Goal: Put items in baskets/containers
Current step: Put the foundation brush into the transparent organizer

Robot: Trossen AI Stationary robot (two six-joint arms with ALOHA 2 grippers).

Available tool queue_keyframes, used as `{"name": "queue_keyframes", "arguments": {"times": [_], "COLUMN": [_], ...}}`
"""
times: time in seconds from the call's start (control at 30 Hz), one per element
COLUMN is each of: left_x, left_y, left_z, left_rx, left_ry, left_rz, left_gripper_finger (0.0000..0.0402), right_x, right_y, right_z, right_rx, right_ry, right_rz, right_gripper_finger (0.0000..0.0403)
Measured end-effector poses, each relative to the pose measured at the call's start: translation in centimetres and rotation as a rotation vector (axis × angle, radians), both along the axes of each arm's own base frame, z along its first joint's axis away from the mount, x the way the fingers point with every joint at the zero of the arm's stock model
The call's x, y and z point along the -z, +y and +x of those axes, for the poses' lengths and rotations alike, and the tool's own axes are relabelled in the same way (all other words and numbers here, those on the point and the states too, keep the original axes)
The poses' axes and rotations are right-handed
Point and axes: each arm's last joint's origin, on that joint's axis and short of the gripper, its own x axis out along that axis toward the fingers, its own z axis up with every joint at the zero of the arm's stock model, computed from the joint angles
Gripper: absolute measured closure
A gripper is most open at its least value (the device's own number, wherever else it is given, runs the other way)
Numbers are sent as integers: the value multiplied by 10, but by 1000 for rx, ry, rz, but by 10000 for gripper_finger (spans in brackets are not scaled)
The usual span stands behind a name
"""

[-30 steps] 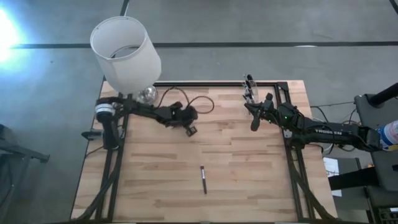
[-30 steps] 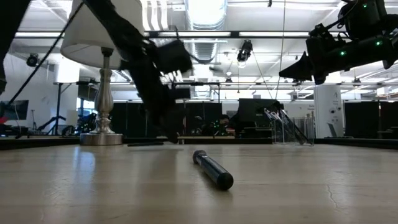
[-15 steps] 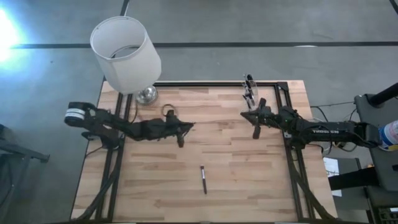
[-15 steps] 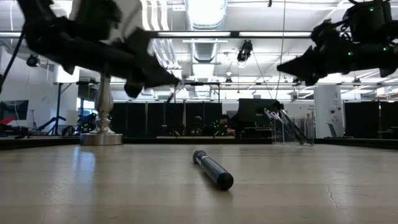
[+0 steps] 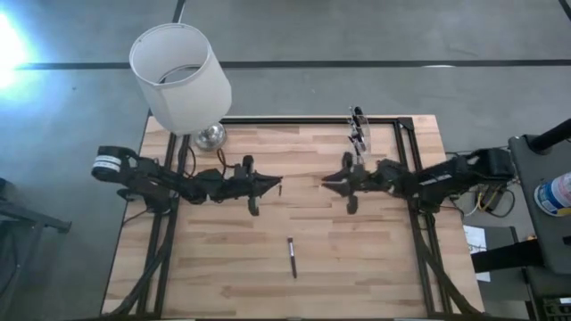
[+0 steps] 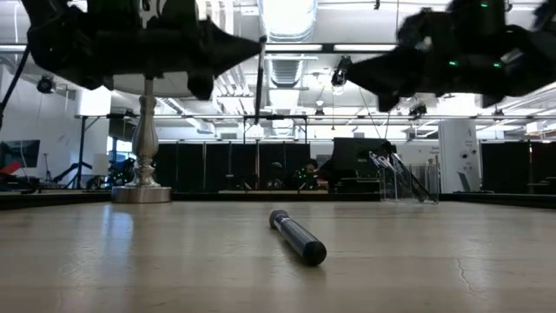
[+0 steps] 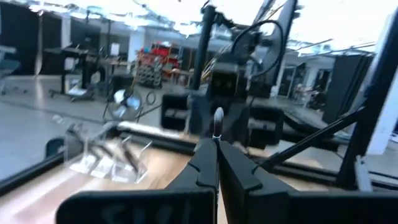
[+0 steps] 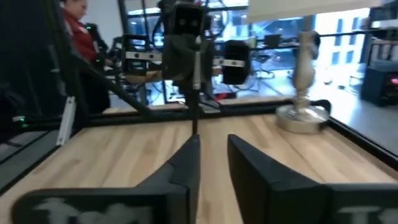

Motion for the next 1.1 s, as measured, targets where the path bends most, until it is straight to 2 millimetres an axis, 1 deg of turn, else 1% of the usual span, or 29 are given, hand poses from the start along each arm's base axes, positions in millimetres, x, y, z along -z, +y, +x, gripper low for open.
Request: {"name": "queue_keyframes", "arguments": {"times": [0.17, 0.27, 0.37, 0.5, 0.7, 0.83, 0.93, 1.03, 1.1], "left_x": [-10, -11, -11, -10, -11, -10, -7, -1, 3], "left_y": [-5, -7, -8, -8, -8, -8, -8, -8, -8], "left_z": [6, 6, 6, 6, 6, 6, 6, 6, 7], "left_rx": [31, 38, 41, 41, 39, 39, 36, 34, 34], "left_ry": [-31, -33, -30, -28, -28, -27, 2, 60, 99], "left_rz": [22, 25, 25, 26, 34, 34, 39, 46, 48], "left_gripper_finger": [398, 398, 401, 401, 401, 401, 401, 401, 401], "right_x": [-5, -9, -7, -6, -8, -9, -6, -9, -12], "right_y": [7, 8, 8, 8, 7, 6, 7, 8, 9], "right_z": [38, 56, 72, 87, 112, 124, 123, 113, 102], "right_rx": [-47, -55, -60, -62, -68, -80, -117, -123, -118], "right_ry": [-17, -27, -18, -18, -37, -40, -6, 81, 161], "right_rz": [12, 17, 18, 15, -19, -22, -21, -38, -59], "right_gripper_finger": [274, 249, 234, 227, 239, 266, 291, 313, 329]}}
